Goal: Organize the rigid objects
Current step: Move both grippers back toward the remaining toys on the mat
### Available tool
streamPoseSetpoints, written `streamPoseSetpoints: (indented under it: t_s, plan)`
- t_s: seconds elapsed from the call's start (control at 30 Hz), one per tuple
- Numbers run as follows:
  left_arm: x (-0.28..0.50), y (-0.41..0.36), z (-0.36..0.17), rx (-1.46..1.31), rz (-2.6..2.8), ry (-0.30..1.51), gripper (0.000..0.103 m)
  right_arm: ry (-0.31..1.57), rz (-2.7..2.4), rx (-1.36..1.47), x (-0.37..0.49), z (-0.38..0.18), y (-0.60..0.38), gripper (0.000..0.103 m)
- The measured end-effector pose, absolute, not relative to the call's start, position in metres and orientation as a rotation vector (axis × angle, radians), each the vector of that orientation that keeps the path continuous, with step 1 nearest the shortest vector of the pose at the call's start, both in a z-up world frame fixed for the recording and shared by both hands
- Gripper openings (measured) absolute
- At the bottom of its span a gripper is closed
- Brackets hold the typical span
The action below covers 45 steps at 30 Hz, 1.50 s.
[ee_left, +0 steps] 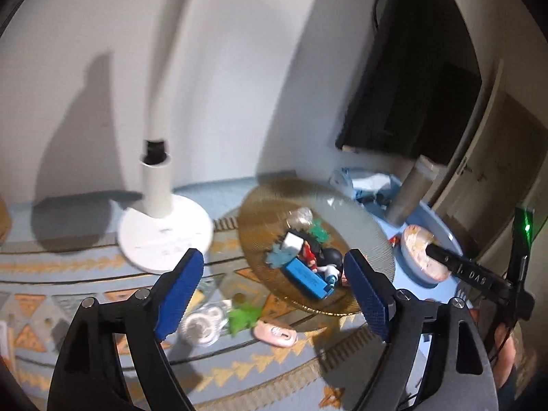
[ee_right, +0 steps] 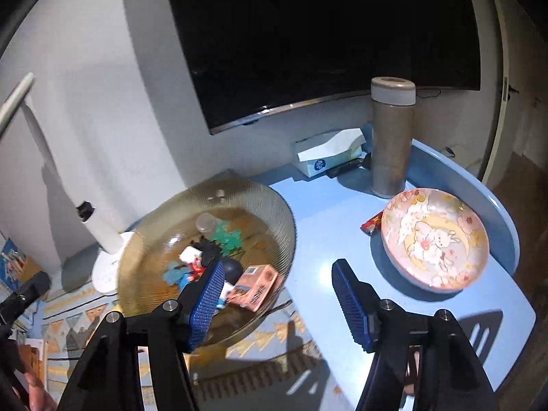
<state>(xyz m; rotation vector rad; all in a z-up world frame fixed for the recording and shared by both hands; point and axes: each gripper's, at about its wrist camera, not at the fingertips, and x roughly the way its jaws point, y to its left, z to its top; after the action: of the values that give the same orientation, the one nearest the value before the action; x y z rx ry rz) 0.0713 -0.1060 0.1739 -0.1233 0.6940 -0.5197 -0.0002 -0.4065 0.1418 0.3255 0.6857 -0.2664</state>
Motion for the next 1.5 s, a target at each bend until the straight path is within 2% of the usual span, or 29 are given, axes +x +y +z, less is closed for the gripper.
streamPoseSetpoints:
  t_s: [0.13,0.27,0.3,0.4,0.47,0.5,0.6,0.77,0.93,1.13,1.5]
  plan:
    - [0.046,-0.068,0.202,-0.164,-0.510,0.626,0.083,0.652,-0.227,0.311,-0.019,0.162,-0.382,0.065]
    - [0.023,-0.041,0.224,-0.153,-0.487,0.579,0.084,0.603,-0.206,0.281,-0.040,0.179,-0.352,0.086]
    - [0.015,-0.032,0.229,-0.151,-0.482,0.570,0.084,0.592,-0.198,0.277,-0.046,0.181,-0.344,0.087]
    - [-0.001,-0.019,0.231,-0.145,-0.475,0.556,0.089,0.607,-0.120,0.305,-0.054,0.182,-0.323,0.087]
    - [-0.010,-0.010,0.226,-0.139,-0.465,0.554,0.100,0.628,-0.054,0.349,-0.059,0.177,-0.312,0.087]
    - [-0.014,-0.005,0.220,-0.140,-0.461,0.556,0.102,0.641,-0.027,0.361,-0.060,0.173,-0.305,0.087]
    - [-0.022,0.003,0.191,-0.125,-0.440,0.594,0.102,0.683,-0.004,0.345,-0.064,0.154,-0.285,0.087]
    - [-0.021,0.009,0.108,-0.074,-0.350,0.722,0.102,0.808,0.058,0.405,-0.063,0.092,-0.267,0.087]
    - [-0.020,0.010,0.057,-0.029,-0.300,0.783,0.102,0.800,0.054,0.302,-0.060,0.041,-0.249,0.087]
    - [-0.022,0.008,0.045,0.007,-0.290,0.800,0.102,0.829,0.037,0.254,-0.059,0.012,-0.246,0.087]
    - [0.005,-0.004,0.050,0.063,-0.380,0.889,0.102,0.869,0.065,0.282,-0.046,0.017,-0.253,0.087]
